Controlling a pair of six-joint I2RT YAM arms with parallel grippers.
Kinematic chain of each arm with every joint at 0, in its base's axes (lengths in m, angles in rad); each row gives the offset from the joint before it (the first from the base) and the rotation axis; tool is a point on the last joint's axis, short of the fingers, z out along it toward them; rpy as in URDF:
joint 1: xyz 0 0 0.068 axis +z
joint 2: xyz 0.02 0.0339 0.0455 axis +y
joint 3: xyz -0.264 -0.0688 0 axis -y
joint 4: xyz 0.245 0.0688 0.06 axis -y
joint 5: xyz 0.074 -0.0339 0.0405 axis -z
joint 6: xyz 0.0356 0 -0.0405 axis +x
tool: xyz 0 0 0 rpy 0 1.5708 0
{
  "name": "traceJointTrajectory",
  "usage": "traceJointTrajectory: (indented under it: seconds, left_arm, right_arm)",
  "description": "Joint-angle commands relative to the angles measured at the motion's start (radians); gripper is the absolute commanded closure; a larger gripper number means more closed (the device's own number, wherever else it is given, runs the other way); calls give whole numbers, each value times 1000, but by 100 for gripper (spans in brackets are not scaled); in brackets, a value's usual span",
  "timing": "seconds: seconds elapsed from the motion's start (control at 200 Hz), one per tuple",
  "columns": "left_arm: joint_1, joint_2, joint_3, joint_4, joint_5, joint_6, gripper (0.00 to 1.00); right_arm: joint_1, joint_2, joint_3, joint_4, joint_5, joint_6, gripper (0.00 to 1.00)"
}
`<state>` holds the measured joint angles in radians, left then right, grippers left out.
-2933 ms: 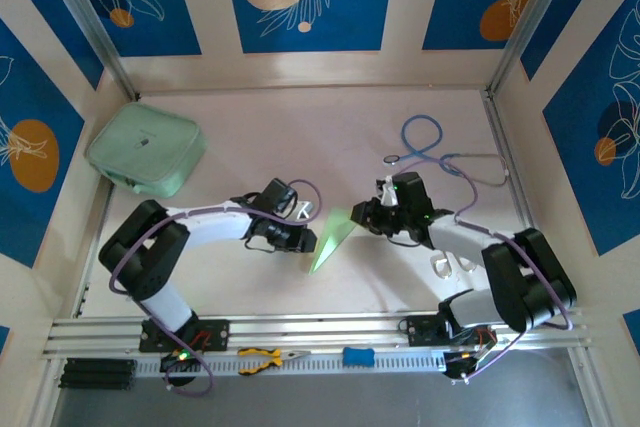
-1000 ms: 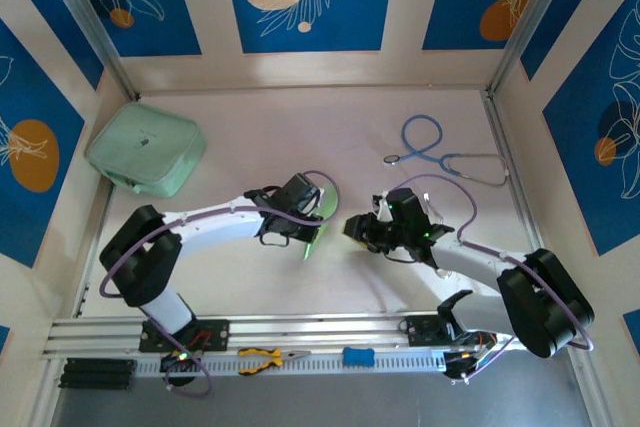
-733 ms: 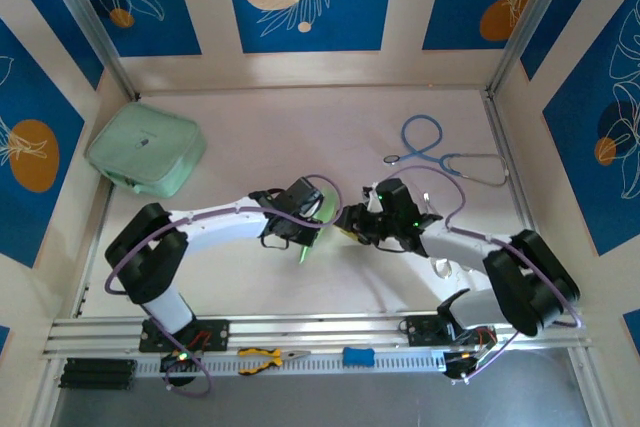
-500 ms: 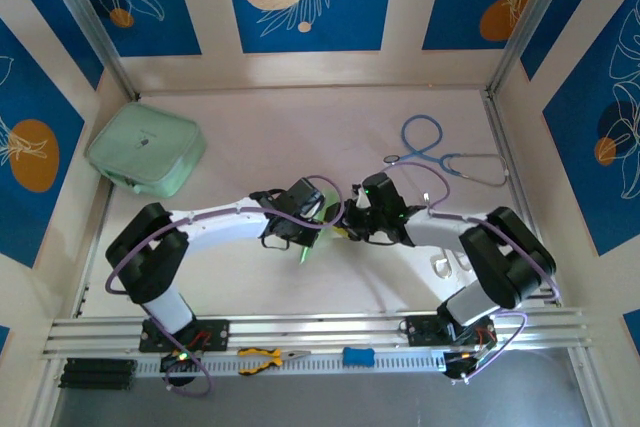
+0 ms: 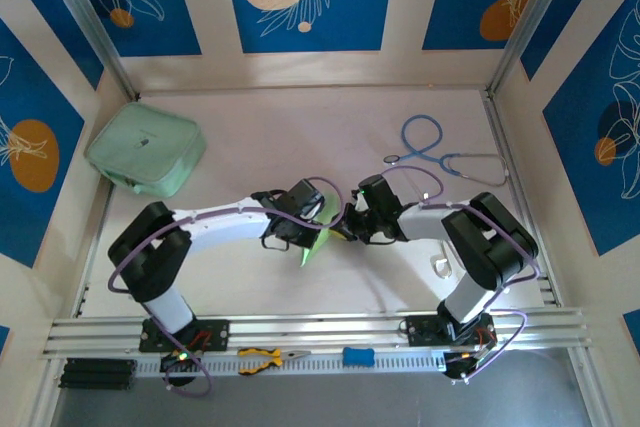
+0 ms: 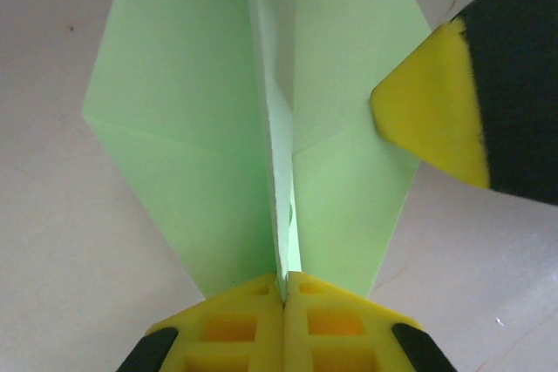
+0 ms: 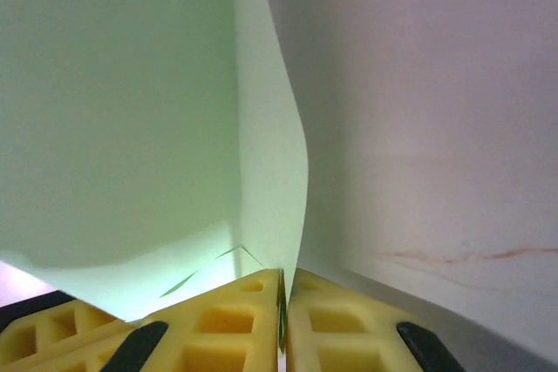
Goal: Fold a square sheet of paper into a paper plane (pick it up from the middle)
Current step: Move a paper plane to the center of the table.
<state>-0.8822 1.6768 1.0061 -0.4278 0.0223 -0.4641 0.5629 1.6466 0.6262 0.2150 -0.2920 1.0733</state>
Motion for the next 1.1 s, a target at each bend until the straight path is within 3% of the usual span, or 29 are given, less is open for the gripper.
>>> traceJointTrajectory:
  seconds: [0.0,0.51,1.095]
  left_arm:
    - [-9,31,21,-25,27,7,90]
    - [-7,50,23,1,76,-4,80]
    - [-7,77,31,12,86,-14,80]
  right_arm:
    - [-7,21,-4,10,-49,-35,90]
    - [-21,36,-11,16,-78,-47,91]
    - [-24,39,-18,19,-79,-47,91]
